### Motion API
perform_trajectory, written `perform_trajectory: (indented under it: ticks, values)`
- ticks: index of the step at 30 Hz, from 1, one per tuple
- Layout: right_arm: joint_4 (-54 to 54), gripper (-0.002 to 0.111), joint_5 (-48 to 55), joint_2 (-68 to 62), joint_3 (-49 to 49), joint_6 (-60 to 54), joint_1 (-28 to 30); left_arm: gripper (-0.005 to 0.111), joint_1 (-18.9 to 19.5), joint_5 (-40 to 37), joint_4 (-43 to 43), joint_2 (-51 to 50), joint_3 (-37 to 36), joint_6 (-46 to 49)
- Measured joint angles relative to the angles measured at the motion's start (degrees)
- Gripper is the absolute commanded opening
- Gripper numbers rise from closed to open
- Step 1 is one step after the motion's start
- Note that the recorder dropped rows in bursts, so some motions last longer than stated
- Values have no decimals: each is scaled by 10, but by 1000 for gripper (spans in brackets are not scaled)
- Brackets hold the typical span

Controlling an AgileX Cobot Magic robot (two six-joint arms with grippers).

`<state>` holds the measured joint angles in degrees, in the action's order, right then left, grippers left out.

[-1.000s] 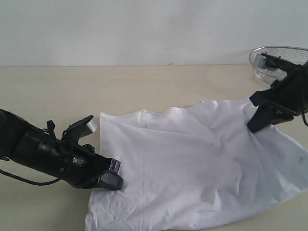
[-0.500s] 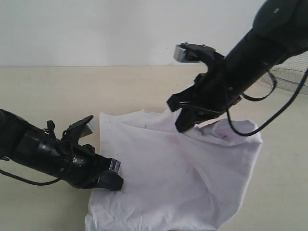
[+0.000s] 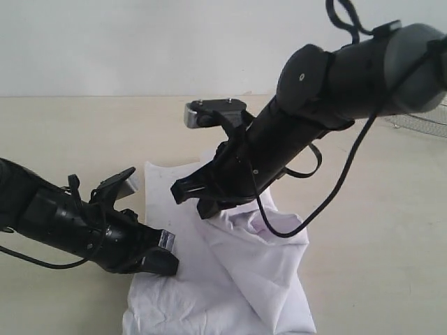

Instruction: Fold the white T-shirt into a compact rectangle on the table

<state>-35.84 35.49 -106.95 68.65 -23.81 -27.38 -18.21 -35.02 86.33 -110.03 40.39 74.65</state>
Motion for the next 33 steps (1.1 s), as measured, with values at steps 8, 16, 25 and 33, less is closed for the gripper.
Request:
perform_trajectory:
  ticks: [8, 16, 25, 33]
  values:
    - [-20, 0, -14, -36, 0, -32, -15, 5, 0, -2, -10, 12, 0, 0]
    - [-68, 8, -19, -34, 0, -76, -28, 5, 1, 43, -103, 134, -7, -52]
    - [-88, 65, -36, -37, 0, -95, -48, 5, 1, 30, -285, 279, -5, -265]
    - [-99, 58, -80, -37, 0, -101, -89, 5, 0, 31, -454, 376, -5, -436]
